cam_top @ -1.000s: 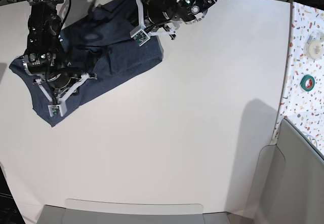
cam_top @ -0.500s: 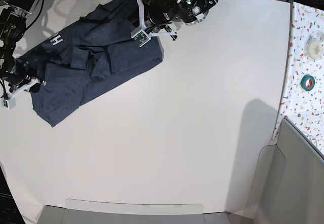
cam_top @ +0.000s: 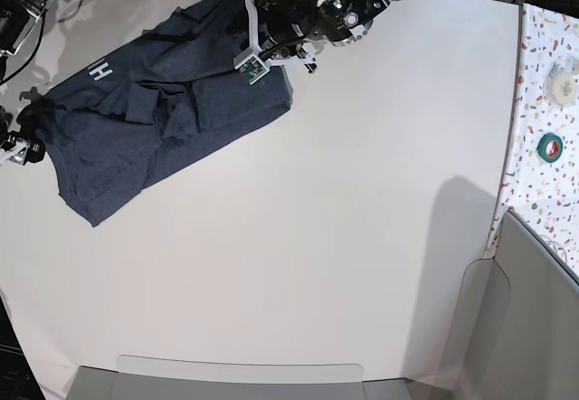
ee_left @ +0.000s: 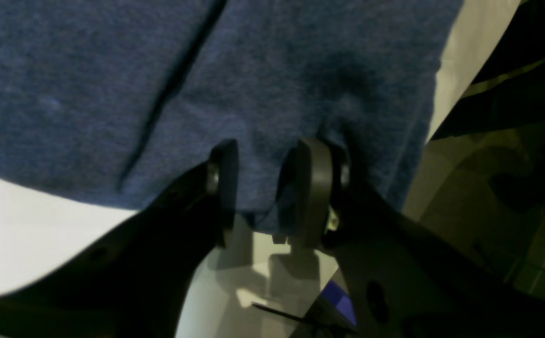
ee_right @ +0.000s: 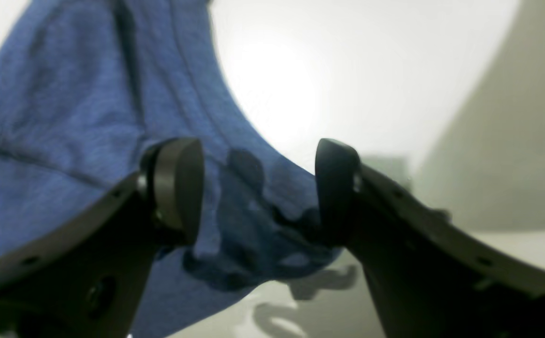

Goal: Layout the t-shirt on the table in an organized manner, then fold the t-shirt properly
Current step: 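Regrasp the shirt end with the right gripper and straighten it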

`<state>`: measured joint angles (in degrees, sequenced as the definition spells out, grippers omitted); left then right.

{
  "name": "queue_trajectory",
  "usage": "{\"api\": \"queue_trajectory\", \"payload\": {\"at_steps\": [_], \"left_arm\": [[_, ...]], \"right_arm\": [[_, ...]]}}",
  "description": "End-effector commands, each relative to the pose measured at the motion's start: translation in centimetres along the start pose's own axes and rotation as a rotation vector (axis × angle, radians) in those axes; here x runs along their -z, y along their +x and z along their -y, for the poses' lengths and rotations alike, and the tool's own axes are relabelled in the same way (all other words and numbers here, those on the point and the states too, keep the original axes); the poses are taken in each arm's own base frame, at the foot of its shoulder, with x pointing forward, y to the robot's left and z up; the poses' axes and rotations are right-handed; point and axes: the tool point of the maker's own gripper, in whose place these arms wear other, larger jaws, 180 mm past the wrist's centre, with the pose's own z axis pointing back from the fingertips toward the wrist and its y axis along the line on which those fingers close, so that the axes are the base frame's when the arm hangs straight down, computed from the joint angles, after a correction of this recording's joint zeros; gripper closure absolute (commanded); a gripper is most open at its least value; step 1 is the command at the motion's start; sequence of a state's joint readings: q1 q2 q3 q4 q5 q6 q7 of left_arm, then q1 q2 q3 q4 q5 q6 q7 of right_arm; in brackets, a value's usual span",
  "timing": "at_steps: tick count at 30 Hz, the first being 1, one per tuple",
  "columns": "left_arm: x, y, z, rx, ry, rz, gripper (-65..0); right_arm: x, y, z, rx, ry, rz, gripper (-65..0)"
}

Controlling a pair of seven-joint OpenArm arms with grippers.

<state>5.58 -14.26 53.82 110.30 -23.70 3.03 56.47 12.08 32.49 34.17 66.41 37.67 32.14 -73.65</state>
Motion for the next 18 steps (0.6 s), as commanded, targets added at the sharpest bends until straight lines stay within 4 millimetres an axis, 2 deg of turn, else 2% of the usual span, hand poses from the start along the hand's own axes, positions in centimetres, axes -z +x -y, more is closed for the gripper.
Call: {"api": "queue_trajectory", "payload": {"at_steps": [1, 9, 14, 18], "left_arm": [[-0.4, 1.1, 0.4, 0.004, -0.012, 0.042, -20.6], [-0.4, 1.1, 0.4, 0.004, -0.011, 0.041, -20.6], [-0.3, 1.0, 0.4, 0.002, -0.013, 0.039, -20.6], [-0.3, 1.0, 0.5, 0.001, -0.013, 0.04, -20.6]], "right_arm": [[-0.9, 2.3, 0.2, -0.032, 0.012, 0.057, -37.1], [1.7, 3.0, -3.1, -0.125, 0.087, -0.009, -37.5], [3.5, 1.7, -3.2, -0.055, 0.126, -0.067, -37.5], [3.8, 2.1, -2.7, -0.034, 0.113, -0.035, -37.5]]}}
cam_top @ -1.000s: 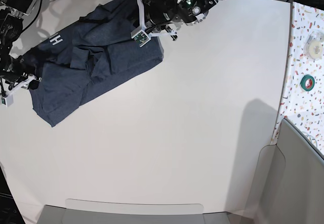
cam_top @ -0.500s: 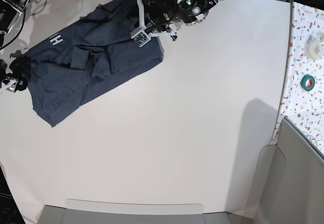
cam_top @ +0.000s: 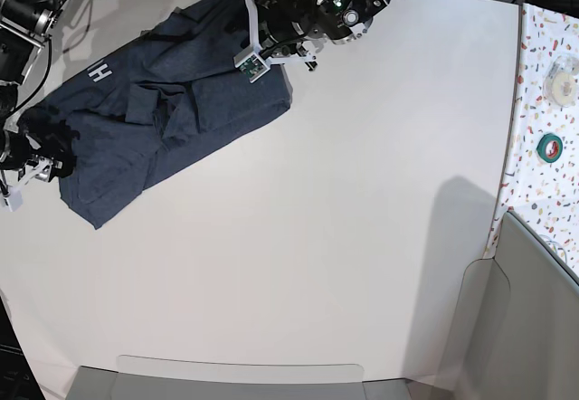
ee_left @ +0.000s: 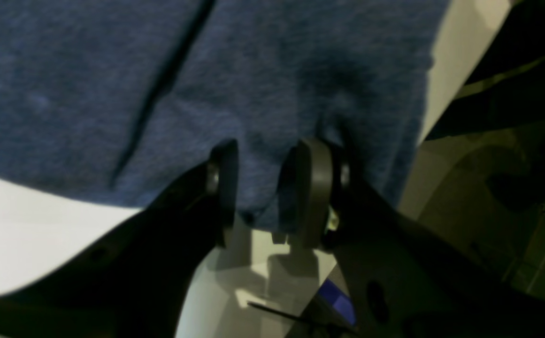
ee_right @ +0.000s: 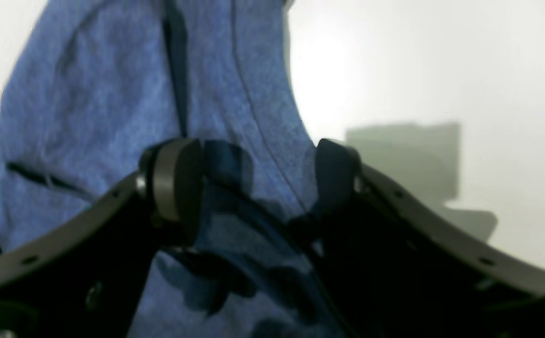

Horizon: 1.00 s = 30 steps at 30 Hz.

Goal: Layout the t-shirt on the table in an organized manner, then fold the t-shirt properly
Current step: 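Regrasp the shirt end with the right gripper and straighten it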

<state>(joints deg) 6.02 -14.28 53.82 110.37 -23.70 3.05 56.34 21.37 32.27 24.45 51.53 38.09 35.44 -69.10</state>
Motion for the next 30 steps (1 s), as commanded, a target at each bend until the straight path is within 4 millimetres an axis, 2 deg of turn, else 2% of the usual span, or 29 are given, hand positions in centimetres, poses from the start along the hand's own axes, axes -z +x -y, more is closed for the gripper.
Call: {"api": "queue_trajectory", "payload": {"at_steps": [1, 12, 21, 24, 30], "left_arm": [[-0.3, 1.1, 0.4, 0.007, -0.011, 0.041, -20.6], [-0.3, 1.1, 0.4, 0.007, -0.011, 0.041, -20.6], [-0.3, 1.1, 0.4, 0.007, -0.011, 0.041, -20.6], [-0.3, 1.1, 0.3, 0.007, -0.01, 0.04, -20.6], [-0.4, 1.2, 0.2, 0.01, -0.008, 0.042, -20.6]], "right_arm": [[-1.3, 1.2, 1.2, -0.031, -0.047, 0.02, -37.5], [-2.2, 2.4, 2.3, -0.009, -0.078, 0.089, -37.4], [-2.4, 3.1, 2.4, 0.036, -0.064, 0.145, -37.3], [-2.0, 3.2, 2.5, 0.022, -0.081, 0.155, -37.3], [0.4, 1.4, 1.6, -0.019, -0.117, 0.087, -37.4]]}}
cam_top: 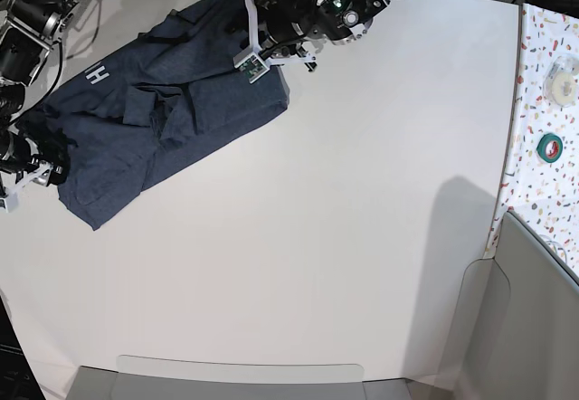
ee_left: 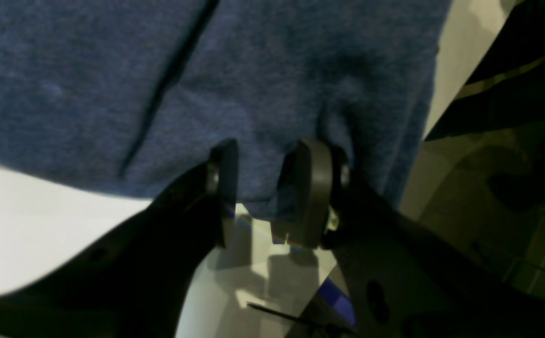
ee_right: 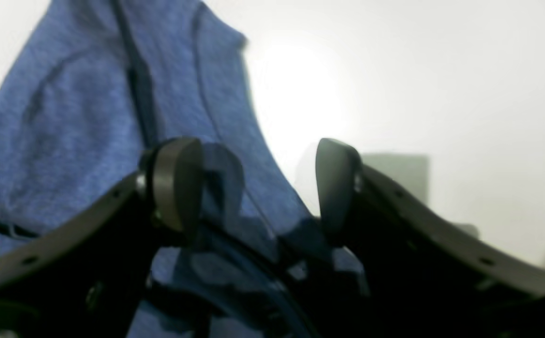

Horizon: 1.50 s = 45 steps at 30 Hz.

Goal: Layout the t-shirt on the table in an organized manner, then fold the t-shirt properly
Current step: 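Regrasp the shirt end with the right gripper and straighten it, then lift the shirt end with the right gripper and fold it over the stack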

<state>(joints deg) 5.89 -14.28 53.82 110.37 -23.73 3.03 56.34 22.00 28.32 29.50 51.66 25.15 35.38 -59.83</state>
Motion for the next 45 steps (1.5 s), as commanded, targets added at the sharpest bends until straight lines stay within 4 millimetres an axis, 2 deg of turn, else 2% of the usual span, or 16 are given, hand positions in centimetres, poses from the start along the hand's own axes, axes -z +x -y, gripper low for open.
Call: {"api": "queue_trajectory", "payload": {"at_steps": [1, 8, 16, 22, 24, 26, 28, 31, 38, 41, 45], "left_arm": [[-0.4, 1.2, 0.3, 0.009, -0.009, 0.041, -20.6], [-0.4, 1.2, 0.2, 0.01, -0.008, 0.042, -20.6], [-0.4, 1.2, 0.2, 0.009, -0.007, 0.043, -20.6], [-0.4, 1.2, 0.2, 0.009, -0.007, 0.043, -20.6], [-0.4, 1.2, 0.2, 0.009, -0.007, 0.043, -20.6], [-0.4, 1.3, 0.2, 0.007, -0.007, 0.044, -20.6], [-0.4, 1.4, 0.2, 0.007, -0.006, 0.047, -20.6], [-0.7, 1.9, 0.3, 0.012, -0.007, 0.065, -20.6], [-3.5, 5.2, -2.8, -0.058, 0.086, 0.188, -20.6], [-3.7, 4.2, -3.6, -0.101, 0.108, 0.177, -20.6], [-4.1, 2.0, -4.9, -0.183, 0.146, 0.143, -20.6]], "right_arm": [[-0.2, 0.2, 0.1, -0.017, -0.009, -0.014, -37.4], [1.1, -0.8, -1.9, -0.083, 0.019, -0.065, -37.0], [2.1, -3.2, -4.3, -0.117, 0.1, -0.121, -37.0], [2.4, -4.6, -4.8, -0.117, 0.125, -0.146, -36.3], [2.5, -4.7, -5.0, -0.125, 0.128, -0.152, -31.4], [2.5, -4.7, -5.0, -0.125, 0.129, -0.153, -23.5], [2.5, -4.7, -5.0, -0.127, 0.127, -0.154, -12.8], [2.5, -4.7, -5.0, -0.127, 0.127, -0.154, -2.2], [2.5, -4.7, -4.9, -0.127, 0.124, -0.152, -0.7], [1.9, -3.9, -4.4, -0.137, 0.112, -0.133, -0.6], [0.1, -2.1, -5.3, -0.247, 0.089, -0.06, -0.6]]}}
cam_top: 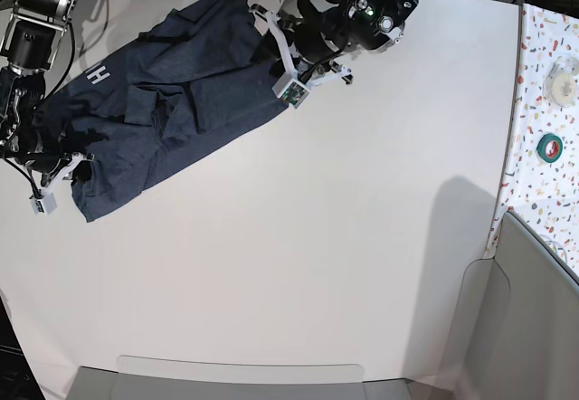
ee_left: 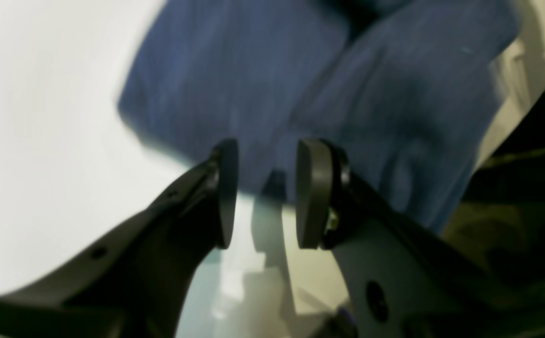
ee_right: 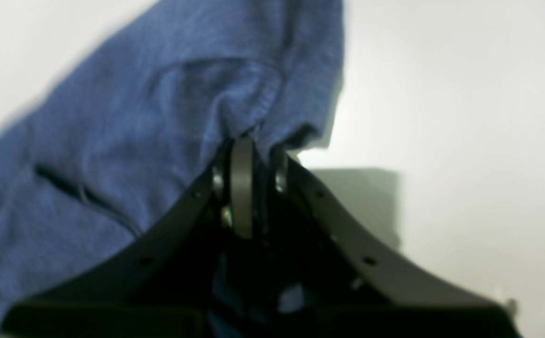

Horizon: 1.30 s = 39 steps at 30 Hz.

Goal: Layout the t-shirt on the table in an organized manner, then fold the t-shirt properly
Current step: 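Lift the shirt end with the right gripper and fold it over the stack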

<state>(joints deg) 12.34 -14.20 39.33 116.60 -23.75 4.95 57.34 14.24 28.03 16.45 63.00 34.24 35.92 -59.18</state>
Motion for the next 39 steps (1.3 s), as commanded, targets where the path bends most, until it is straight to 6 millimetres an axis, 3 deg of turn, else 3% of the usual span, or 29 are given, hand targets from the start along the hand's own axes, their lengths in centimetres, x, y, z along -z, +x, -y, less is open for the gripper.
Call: {"api": "queue_trajectory", "payload": {"at_steps": [1, 8, 15, 25, 39], "left_arm": [[-0.4, 0.7, -0.2, -0.011, 0.003, 0.036, -20.6], [-0.2, -2.4, -1.7, -0.059, 0.04, -0.09, -20.6], [0.2, -3.4, -1.9, -0.067, 0.043, -0.123, -20.6], [0.7, -4.2, -2.2, -0.077, 0.05, -0.149, -20.6], [2.4, -6.4, -3.7, -0.112, 0.079, -0.184, -20.6]], "right_arm": [[-1.1, 0.2, 0.6, -0.054, -0.04, -0.022, -0.6], [-3.3, 0.4, -2.1, -0.203, -0.055, -0.009, -0.6], [-5.7, 1.1, -6.6, -0.354, -0.049, 0.063, -0.6], [-8.2, -0.4, -14.0, -0.46, -0.009, 0.074, -0.6], [-6.7, -2.6, -23.7, -0.497, 0.313, 0.069, 0.0]]}}
